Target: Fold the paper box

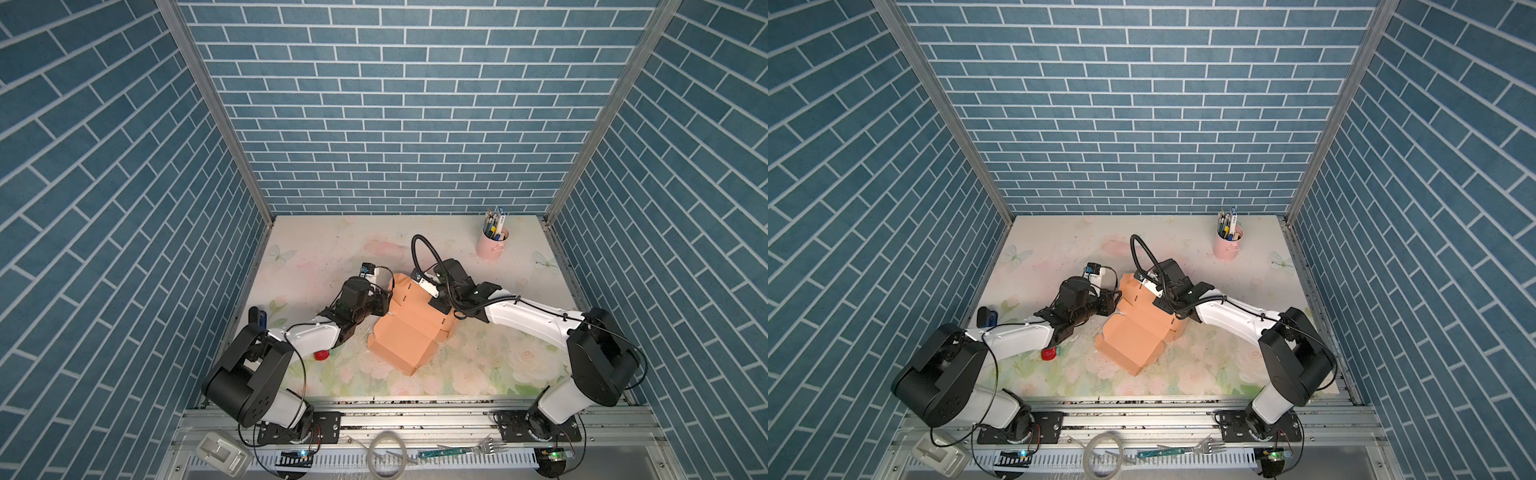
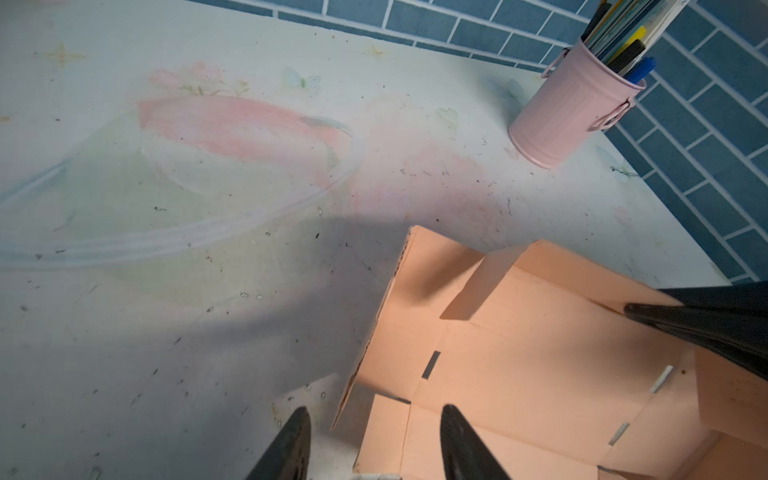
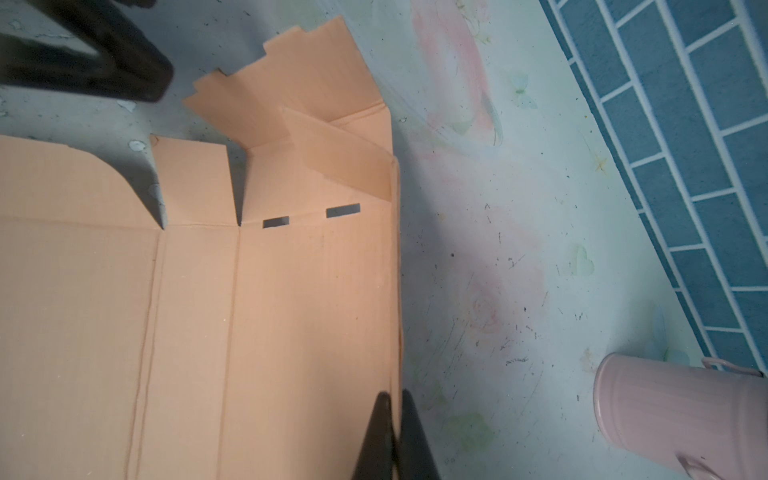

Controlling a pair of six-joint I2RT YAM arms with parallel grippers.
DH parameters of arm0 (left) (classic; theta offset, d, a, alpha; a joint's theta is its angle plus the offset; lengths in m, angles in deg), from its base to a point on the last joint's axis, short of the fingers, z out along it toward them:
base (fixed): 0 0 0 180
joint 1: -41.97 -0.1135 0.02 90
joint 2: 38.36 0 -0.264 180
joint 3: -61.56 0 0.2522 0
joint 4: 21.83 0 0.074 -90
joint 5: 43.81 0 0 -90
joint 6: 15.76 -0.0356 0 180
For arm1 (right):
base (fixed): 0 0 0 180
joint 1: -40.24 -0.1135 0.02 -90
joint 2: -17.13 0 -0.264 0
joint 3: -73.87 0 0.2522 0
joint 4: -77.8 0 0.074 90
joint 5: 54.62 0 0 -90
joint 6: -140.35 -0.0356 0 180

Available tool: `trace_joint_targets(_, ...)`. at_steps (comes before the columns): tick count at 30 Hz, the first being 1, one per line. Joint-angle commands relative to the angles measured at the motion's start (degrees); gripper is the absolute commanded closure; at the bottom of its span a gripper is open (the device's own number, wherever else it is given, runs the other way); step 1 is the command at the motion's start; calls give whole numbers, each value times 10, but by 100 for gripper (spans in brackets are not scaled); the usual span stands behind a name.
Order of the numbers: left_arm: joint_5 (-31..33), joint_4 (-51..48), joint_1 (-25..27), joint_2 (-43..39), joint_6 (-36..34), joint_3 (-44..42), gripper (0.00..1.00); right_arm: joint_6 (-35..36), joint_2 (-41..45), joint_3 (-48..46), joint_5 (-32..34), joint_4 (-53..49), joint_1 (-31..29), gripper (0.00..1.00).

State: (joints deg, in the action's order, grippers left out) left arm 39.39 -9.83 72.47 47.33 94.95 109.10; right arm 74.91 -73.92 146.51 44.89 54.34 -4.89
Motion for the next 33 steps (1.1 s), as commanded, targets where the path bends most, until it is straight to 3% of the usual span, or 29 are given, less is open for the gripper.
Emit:
trace_joint_targets(1, -15, 35, -1, 35, -22, 8, 50, 23, 11, 7, 12, 1, -4, 95)
trace_joint_targets(5, -4, 40, -1, 62, -39, 26, 54, 26, 13, 6, 9, -4, -4, 95)
trace_joint_targets(11, -15, 53, -1, 87, -58, 47, 69, 26, 14, 0, 8, 0, -4, 95)
trace_joint_targets(20, -26, 65, 2, 90, -57, 54, 99, 26, 3, 4, 10, 11, -4, 95)
trace_joint_targets(33, 11, 40, 21, -11, -39, 13, 100, 57, -4, 15, 44, 12, -4, 95)
